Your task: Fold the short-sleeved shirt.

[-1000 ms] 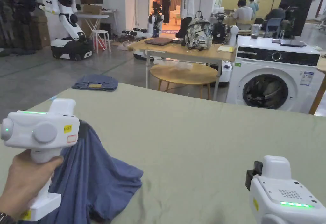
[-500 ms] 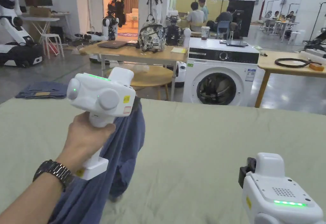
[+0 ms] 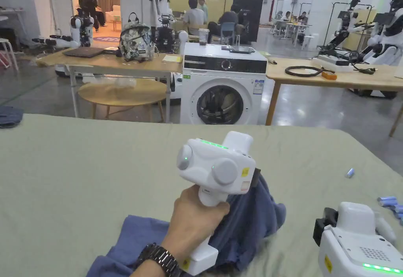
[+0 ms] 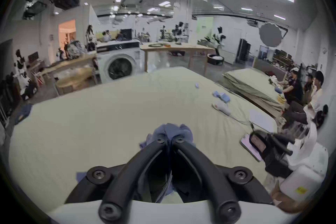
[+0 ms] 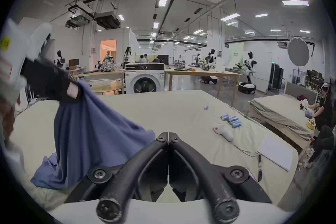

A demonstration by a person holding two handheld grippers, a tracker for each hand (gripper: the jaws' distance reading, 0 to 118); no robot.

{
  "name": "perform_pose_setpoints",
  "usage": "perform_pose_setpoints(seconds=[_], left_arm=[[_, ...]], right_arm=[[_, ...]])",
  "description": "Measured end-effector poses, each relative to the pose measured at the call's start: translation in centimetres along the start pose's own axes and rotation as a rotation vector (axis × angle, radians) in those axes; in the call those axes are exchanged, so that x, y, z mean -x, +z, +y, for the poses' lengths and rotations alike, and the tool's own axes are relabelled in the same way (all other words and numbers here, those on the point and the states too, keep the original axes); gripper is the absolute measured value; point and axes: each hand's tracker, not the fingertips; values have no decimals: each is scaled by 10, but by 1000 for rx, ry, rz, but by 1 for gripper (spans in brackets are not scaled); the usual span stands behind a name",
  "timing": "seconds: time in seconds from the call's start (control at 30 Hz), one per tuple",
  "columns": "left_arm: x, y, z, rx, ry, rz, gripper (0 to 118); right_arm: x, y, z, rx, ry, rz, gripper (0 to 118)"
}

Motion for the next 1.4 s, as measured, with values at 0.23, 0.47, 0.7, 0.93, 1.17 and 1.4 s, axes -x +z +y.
perform_pose_setpoints(seconds=[0.23, 0.47, 0.7, 0.93, 1.17, 1.4], left_arm=[[1, -18, -52, 55, 65, -52, 55], [43, 40, -56, -84, 109, 10, 53], [97, 118, -87, -172, 159, 259, 10], [140, 161, -142, -157, 276, 390, 0], [179, 156, -185, 36, 399, 381, 0], [214, 143, -214, 293, 520, 344, 49]], right_arm=[[-9, 2, -6, 20, -3, -26, 0], [11, 2, -1, 15, -3, 31, 0], [48, 7, 11, -23, 25, 112, 0], [78, 7, 6, -30, 46, 171, 0], [89, 2, 0, 4, 51, 198, 0], [87, -5, -6, 37, 75, 193, 0]])
